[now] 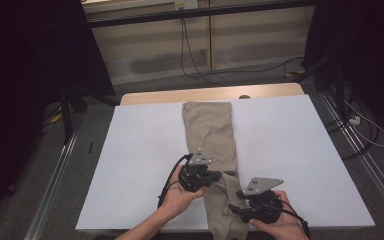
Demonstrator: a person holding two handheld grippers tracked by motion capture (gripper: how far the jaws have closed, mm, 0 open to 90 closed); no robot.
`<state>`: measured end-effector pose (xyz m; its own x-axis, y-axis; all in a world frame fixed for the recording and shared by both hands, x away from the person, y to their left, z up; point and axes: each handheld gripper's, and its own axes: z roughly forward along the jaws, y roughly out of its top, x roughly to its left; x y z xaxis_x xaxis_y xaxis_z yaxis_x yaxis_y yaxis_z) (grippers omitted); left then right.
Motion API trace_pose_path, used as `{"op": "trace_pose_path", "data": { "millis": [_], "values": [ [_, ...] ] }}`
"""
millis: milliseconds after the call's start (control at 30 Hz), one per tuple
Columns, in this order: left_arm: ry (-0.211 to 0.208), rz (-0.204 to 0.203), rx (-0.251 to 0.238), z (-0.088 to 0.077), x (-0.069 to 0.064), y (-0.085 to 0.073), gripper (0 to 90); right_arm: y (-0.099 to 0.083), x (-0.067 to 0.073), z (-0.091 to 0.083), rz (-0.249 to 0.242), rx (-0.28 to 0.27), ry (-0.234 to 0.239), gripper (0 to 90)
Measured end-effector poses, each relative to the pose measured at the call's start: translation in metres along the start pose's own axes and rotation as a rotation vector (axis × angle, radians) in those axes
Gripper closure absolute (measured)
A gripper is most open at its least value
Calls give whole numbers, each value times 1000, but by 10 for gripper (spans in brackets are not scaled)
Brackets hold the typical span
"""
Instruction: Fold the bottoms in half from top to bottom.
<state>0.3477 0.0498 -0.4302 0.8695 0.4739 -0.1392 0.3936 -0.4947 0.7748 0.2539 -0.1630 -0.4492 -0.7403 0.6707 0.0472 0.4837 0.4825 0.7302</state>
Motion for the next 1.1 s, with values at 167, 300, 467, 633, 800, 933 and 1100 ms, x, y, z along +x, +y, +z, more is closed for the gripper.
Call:
{"op": "trace_pose_path", "data": {
  "millis": [167, 300, 467, 633, 800, 933, 1100],
  "values": [
    [20, -9, 35, -14, 8, -7, 900, 2, 6, 5, -4, 6, 64, 900],
    [23, -11, 52, -33, 10, -12, 900, 7, 18, -5, 7, -51, 149, 900],
    [41, -10, 42, -45, 14, -8, 900, 21, 22, -11, 51, -154, 250, 900],
    [45, -35, 65, -11, 28, -6, 900, 13, -3, -10, 150, -175, 191, 900],
    [43, -21, 80, 15, 29, -2, 896, -11, -31, -13, 234, -121, 95, 900],
    [62, -13, 27, 5, 18, -1, 669, -24, -40, -15, 237, -56, 20, 900],
    [-1, 64, 20, -5, -10, -7, 669, -27, -39, -13, 196, 7, 6, 874]
  ]
}}
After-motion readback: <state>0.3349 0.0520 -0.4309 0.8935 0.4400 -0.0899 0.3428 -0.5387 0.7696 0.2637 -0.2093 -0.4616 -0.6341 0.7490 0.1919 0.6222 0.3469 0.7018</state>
